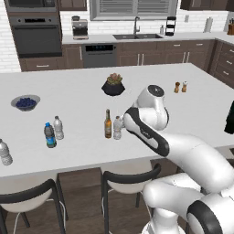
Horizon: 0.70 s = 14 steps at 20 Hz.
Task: Move the plastic bottles in the middle to the plastics group, and the glass bottles in the middle to the glass group.
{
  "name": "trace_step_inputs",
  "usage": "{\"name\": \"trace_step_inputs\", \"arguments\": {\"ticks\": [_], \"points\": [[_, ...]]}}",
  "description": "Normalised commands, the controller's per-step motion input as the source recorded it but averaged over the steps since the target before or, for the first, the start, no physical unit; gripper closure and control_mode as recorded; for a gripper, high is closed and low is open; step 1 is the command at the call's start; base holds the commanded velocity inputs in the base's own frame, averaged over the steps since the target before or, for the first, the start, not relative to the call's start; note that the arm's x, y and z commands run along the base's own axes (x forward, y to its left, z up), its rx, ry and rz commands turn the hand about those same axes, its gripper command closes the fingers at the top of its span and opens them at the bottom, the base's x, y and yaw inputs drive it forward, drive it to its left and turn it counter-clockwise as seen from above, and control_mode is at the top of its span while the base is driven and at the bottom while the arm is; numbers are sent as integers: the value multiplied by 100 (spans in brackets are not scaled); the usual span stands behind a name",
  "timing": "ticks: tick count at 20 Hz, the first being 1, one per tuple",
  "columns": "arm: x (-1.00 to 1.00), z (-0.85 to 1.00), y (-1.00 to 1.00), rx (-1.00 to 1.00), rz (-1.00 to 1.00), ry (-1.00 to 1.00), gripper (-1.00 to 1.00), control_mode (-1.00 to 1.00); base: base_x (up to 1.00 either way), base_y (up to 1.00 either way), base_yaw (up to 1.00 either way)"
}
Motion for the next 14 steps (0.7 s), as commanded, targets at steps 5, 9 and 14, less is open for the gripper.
{"name": "trace_step_inputs", "arguments": {"ticks": [5,9,14], "points": [[22,1,-25,-6,6,0,-100,-100,0,0,0],[51,0,0,-9,18,0,-100,-100,0,0,0],[29,0,0,-12,11,4,-100,-100,0,0,0]]}}
